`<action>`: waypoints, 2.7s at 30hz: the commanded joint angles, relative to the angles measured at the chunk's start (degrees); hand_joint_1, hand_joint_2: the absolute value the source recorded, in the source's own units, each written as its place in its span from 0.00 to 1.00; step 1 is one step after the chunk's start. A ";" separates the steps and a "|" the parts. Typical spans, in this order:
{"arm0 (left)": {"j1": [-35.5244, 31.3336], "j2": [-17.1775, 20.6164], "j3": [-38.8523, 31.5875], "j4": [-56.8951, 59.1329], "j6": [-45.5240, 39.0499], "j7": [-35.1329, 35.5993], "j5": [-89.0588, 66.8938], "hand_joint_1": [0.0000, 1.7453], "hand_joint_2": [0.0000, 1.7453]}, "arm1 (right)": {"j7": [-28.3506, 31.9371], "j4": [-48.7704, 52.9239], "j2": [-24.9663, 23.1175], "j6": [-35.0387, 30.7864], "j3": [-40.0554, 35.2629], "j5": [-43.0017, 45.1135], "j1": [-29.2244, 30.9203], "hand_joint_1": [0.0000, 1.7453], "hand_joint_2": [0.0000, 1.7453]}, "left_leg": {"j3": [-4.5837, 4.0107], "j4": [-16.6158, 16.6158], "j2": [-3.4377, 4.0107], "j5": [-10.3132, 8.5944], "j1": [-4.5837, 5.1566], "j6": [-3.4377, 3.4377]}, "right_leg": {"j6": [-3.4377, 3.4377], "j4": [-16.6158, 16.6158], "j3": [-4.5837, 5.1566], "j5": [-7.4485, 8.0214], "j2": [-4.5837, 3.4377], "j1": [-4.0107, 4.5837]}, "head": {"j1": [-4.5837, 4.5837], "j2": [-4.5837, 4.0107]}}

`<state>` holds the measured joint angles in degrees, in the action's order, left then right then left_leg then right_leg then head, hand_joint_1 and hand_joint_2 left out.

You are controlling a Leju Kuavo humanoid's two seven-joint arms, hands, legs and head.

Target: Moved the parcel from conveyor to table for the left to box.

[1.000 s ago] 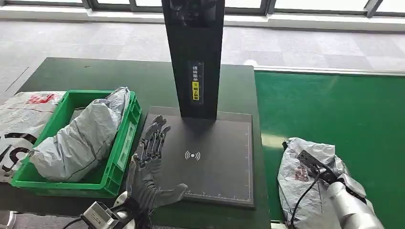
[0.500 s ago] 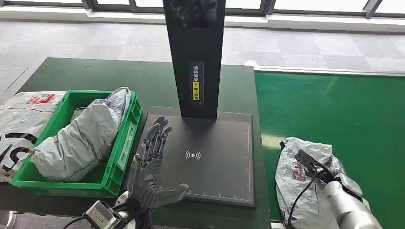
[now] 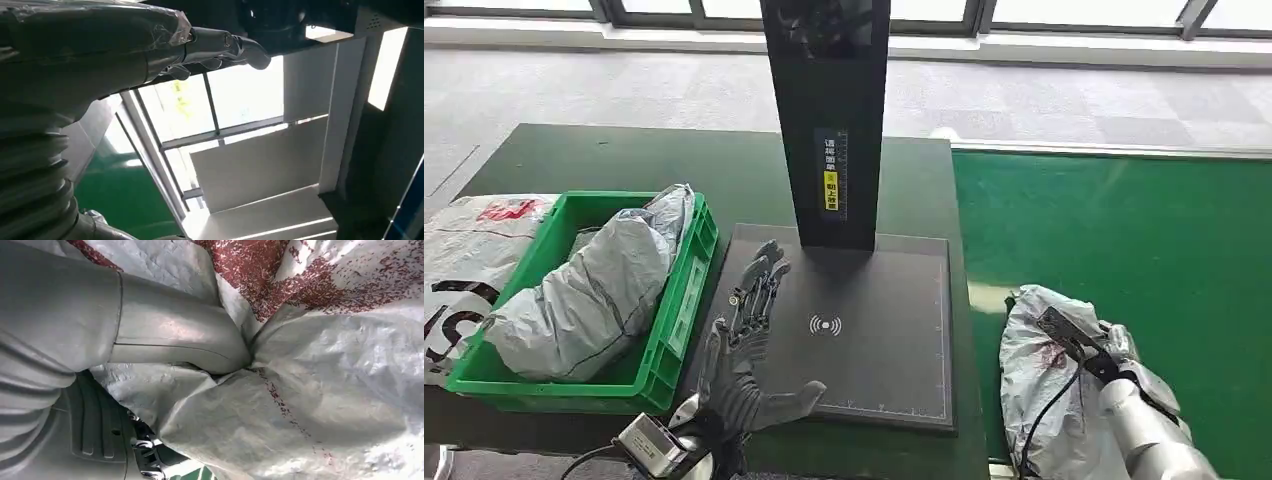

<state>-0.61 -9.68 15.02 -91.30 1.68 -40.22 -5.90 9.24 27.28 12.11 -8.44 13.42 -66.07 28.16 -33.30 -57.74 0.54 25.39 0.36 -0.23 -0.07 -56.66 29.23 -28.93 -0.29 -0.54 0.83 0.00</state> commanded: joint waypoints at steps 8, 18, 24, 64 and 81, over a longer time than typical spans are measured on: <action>1.09 0.31 0.28 0.13 -3.03 0.22 -1.38 0.00 1.00 | 12.24 9.05 -8.91 -15.93 1.20 10.55 4.17 1.00 1.00 | -0.18 0.01 0.13 -0.01 0.06 -0.07 | -0.02 -0.08 0.26 0.03 -0.20 -0.06 | 0.00 0.00; -1.52 1.09 2.41 2.64 -4.67 0.22 0.02 0.00 1.00 | 25.65 48.53 -14.15 -26.65 -14.90 23.87 -7.04 1.00 1.00 | -0.40 0.07 -0.23 -0.06 0.02 -0.15 | -0.09 -0.03 0.41 -0.06 0.11 -0.03 | 0.00 0.00; -1.79 1.22 2.69 2.98 -5.24 0.22 0.09 0.00 1.00 | 24.40 49.36 -14.40 -27.09 -19.21 24.36 -5.31 1.00 1.00 | -0.42 0.11 -0.29 -0.10 0.00 -0.12 | -0.10 0.03 0.40 -0.05 0.19 -0.01 | 0.00 0.00; -2.68 -1.65 3.07 5.44 -2.79 0.22 -1.47 0.00 1.00 | 25.36 -1.67 -31.65 -12.94 -36.73 41.11 6.40 1.00 1.00 | -0.47 0.06 -0.44 -0.09 -0.01 -0.14 | -0.12 -0.05 0.40 -0.17 0.31 -0.01 | 0.02 0.00; 1.36 -3.17 -0.58 2.69 -6.53 0.22 -7.33 0.00 0.00 | 25.80 9.72 -29.01 -24.83 -38.39 33.73 4.02 0.00 1.00 | -0.51 0.11 -0.48 -0.12 -0.04 -0.15 | -0.12 0.05 0.39 -0.14 0.35 0.01 | 0.02 0.00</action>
<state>-0.62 -12.24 16.92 -89.64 -2.36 -40.22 -10.80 34.95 31.04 -20.37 -24.86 -20.87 -27.91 32.38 -33.86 -57.72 0.06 25.29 0.37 -0.32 -0.21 -56.76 29.69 -29.11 0.07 -0.58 0.85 0.00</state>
